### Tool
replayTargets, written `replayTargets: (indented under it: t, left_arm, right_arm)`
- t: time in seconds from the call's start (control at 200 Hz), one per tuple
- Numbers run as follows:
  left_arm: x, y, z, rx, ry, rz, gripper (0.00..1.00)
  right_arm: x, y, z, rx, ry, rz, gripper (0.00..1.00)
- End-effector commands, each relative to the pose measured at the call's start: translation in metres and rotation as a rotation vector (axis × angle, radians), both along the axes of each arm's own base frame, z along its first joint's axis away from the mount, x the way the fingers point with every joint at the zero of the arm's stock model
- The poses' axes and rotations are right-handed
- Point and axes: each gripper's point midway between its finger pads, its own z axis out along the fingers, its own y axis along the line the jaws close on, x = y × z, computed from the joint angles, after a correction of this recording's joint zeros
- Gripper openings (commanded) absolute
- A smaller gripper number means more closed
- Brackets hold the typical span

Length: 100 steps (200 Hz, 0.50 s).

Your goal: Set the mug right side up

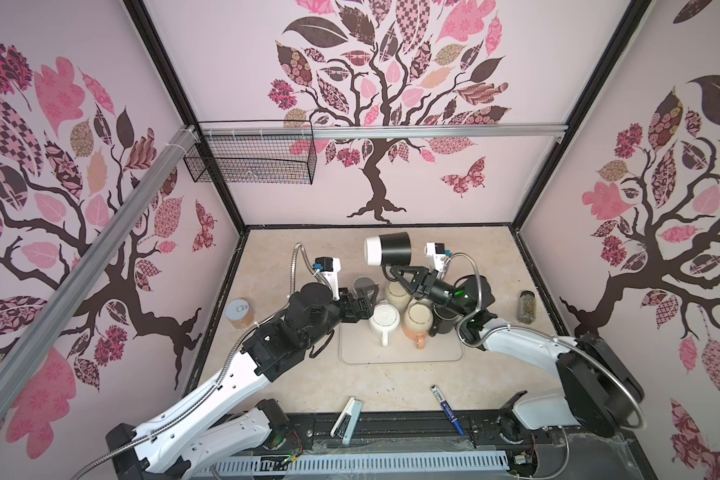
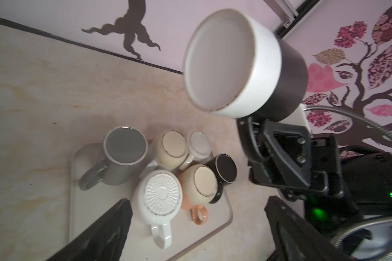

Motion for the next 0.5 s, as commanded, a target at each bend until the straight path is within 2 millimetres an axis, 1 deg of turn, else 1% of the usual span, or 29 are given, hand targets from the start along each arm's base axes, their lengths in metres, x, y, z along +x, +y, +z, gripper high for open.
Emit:
replayTargets:
  t: [0.0,0.055,0.095,0.12,0.135,0.17,0.22,0.265,0.335,0.38,0.39,0.495]
  left_arm:
    - [0.006,0.027,-0.012,0.112,-0.041,0.072,0.96]
    - [0.007,0.022,-0.011,0.093,-0.025,0.034,0.96]
    - [0.007,0.017,-0.014,0.104,0.005,-0.009,0.96]
    - [0.007,0.014,-0.017,0.127,0.023,-0.032,0.96]
    - [0.007,0.013,-0.019,0.143,0.031,-0.042,0.96]
    - [0.008,0.010,-0.024,0.167,0.039,-0.057,0.96]
    - [0.009,0.005,-0.028,0.172,0.023,-0.081,0.96]
    - [0.009,0.006,-0.032,0.173,0.021,-0.079,0.96]
    - [0.008,0.009,-0.034,0.172,0.006,-0.077,0.96]
    - [0.008,0.012,-0.036,0.183,0.007,-0.064,0.96]
    - [0.007,0.013,-0.037,0.187,0.008,-0.062,0.96]
    - [0.006,0.019,-0.041,0.212,0.011,-0.053,0.96]
  right_arm:
    - [-0.010,-0.006,0.058,-0.138,-0.203,-0.075,0.00]
    - [-0.008,-0.004,0.062,-0.217,-0.221,-0.078,0.00]
    - [-0.003,-0.004,0.056,-0.291,-0.210,-0.097,0.00]
    - [0.002,-0.007,0.058,-0.331,-0.212,-0.131,0.00]
    - [0.005,-0.009,0.054,-0.364,-0.199,-0.146,0.00]
    - [0.011,-0.012,0.052,-0.425,-0.199,-0.180,0.00]
    - [0.021,-0.021,0.045,-0.529,-0.181,-0.243,0.00]
    - [0.029,-0.028,0.041,-0.618,-0.182,-0.287,0.00]
    - [0.045,-0.047,0.033,-0.766,-0.169,-0.395,0.00]
    - [0.054,-0.060,0.033,-0.854,-0.176,-0.466,0.00]
    - [0.055,-0.063,0.029,-0.880,-0.170,-0.477,0.00]
    - [0.078,-0.095,0.022,-1.092,-0.156,-0.630,0.00]
